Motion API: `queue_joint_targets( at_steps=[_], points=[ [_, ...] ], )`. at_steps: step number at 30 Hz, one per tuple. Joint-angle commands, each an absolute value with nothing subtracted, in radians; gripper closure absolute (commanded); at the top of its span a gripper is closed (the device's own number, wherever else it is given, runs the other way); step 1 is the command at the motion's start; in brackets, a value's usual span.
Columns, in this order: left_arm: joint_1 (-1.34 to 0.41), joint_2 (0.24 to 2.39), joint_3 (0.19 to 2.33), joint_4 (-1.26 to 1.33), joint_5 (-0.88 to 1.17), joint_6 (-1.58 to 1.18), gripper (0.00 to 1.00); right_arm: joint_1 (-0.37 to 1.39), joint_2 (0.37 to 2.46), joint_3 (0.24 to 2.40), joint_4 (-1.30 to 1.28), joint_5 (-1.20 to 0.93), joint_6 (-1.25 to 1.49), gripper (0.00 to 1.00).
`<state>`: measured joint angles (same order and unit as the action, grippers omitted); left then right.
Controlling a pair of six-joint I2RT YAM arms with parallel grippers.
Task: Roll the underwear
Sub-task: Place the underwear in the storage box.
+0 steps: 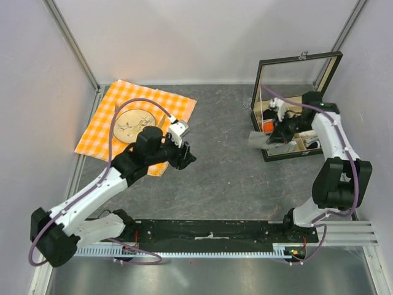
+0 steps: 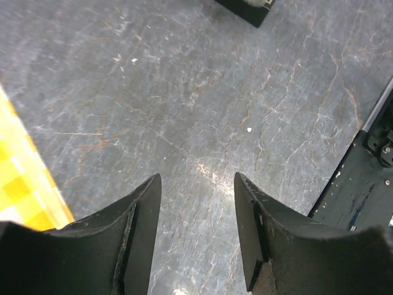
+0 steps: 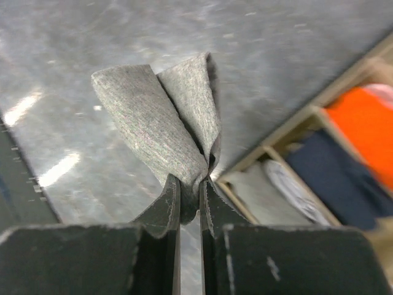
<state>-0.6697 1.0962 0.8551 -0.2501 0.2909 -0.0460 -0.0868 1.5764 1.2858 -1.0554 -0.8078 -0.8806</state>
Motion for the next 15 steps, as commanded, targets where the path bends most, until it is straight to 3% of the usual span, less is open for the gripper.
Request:
queue_joint_targets(
  at_steps=[1, 7, 15],
  points=[
    [-0.667, 0.936, 0.871, -0.397, 0.180, 0.039, 0.41, -0.211, 1.635, 1.504, -1.163, -0.717, -1.024, 1.00],
    [-0.667, 0.772, 0.767, -0.400, 0.135, 0.066, 0.35, -0.336, 1.854, 1.808, -1.276, -0.556, -1.242, 1.00],
    [-0.667, 0.784, 0.756, -0.385, 0.143, 0.087, 0.34, -0.405, 2.103, 2.103, -1.318, -0.457, -1.373, 1.00]
  ],
)
